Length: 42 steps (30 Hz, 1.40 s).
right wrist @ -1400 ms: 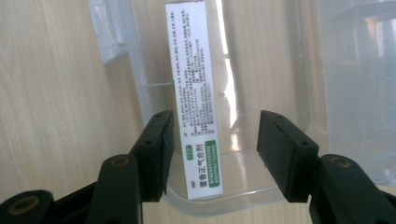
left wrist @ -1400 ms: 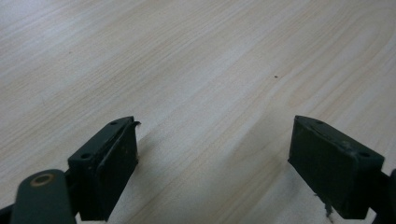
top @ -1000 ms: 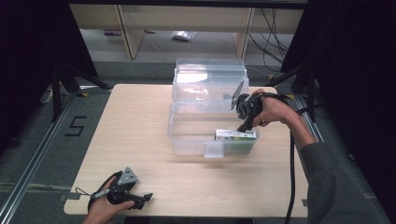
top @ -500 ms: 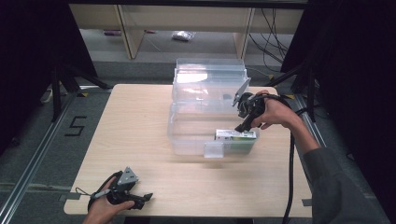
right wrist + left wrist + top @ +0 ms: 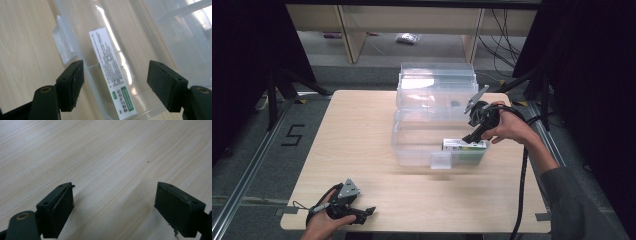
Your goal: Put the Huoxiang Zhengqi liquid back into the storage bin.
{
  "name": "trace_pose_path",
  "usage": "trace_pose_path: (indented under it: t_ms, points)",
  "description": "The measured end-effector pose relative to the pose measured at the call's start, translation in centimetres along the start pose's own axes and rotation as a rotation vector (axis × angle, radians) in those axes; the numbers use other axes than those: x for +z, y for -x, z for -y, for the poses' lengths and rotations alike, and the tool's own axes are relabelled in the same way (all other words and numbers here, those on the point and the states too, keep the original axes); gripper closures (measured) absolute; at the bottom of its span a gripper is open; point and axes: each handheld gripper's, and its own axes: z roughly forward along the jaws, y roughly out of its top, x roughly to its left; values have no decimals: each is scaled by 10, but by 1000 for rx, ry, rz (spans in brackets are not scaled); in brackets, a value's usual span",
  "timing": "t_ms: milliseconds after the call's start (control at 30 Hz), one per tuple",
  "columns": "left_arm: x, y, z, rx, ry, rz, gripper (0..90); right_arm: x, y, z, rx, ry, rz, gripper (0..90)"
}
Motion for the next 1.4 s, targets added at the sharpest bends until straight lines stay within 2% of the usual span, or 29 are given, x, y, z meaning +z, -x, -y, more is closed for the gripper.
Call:
trace_pose_path:
  t_ms: [33, 67, 100, 300, 433, 467, 533, 633, 700, 733, 800, 900, 1000, 1033, 1133, 1167, 1200, 1233, 1267, 1300, 1333, 1367, 1400]
  points:
    - [1, 0, 0, -6, 4, 0, 150, 0, 0, 1, 11, 12, -5, 308]
    - [1, 0, 0, -1, -1, -7, 150, 0, 0, 2, -3, 18, -8, 304]
    - [1, 0, 0, -2, 0, -6, 150, 0, -2, 3, 13, 18, 0, 303]
    - [0, 0, 0, 2, -3, 2, 150, 0, -6, 10, 40, 42, 1, 302]
    - [0, 0, 0, -2, -1, 1, 151, -1, -8, 16, 63, 68, 9, 296]
    - [1, 0, 0, -17, -2, 5, 150, -1, -10, 18, 74, 81, 9, 296]
    - [1, 0, 0, -15, -3, 5, 150, 0, -12, 20, 74, 100, 5, 296]
    - [1, 0, 0, -2, -5, -5, 150, -1, -17, 24, 98, 114, 12, 296]
    - [1, 0, 0, -3, -5, -5, 150, -1, -18, 26, 113, 142, 15, 296]
    - [1, 0, 0, -3, -5, -6, 150, -3, -20, 28, 136, 136, 13, 296]
    - [1, 0, 0, -10, -5, -5, 150, -2, -19, 31, 122, 168, 16, 294]
    - [1, 0, 0, -4, -6, -5, 150, -3, -22, 36, 149, 179, 17, 295]
    - [1, 0, 0, -4, -7, -5, 150, -1, -22, 41, 155, 196, 26, 294]
    - [1, 0, 0, -4, -6, -5, 150, -1, -24, 42, 176, 184, 11, 294]
    - [1, 0, 0, -11, -6, -6, 150, 0, -25, 44, 165, 196, 17, 290]
    - [1, 0, 0, -5, -7, -6, 150, 2, -28, 45, 189, 211, 7, 291]
    - [1, 0, 0, -3, -7, -5, 150, 2, -29, 46, 193, 227, 9, 290]
    - [1, 0, 0, -2, -8, -4, 150, 2, -30, 46, 180, 221, 15, 290]
    - [1, 0, 0, -2, -7, -5, 150, 2, -32, 47, 204, 209, 16, 291]
    - [1, 0, 0, -3, -6, -5, 150, 5, -34, 47, 189, 238, 9, 290]
    - [1, 0, 0, -2, -7, -5, 150, 4, -35, 48, 196, 224, 2, 290]
    - [1, 0, 0, -3, -7, -6, 151, 6, -35, 48, 187, 246, 7, 290]
    - [1, 0, 0, -3, -7, -6, 150, 5, -36, 49, 186, 245, 18, 290]
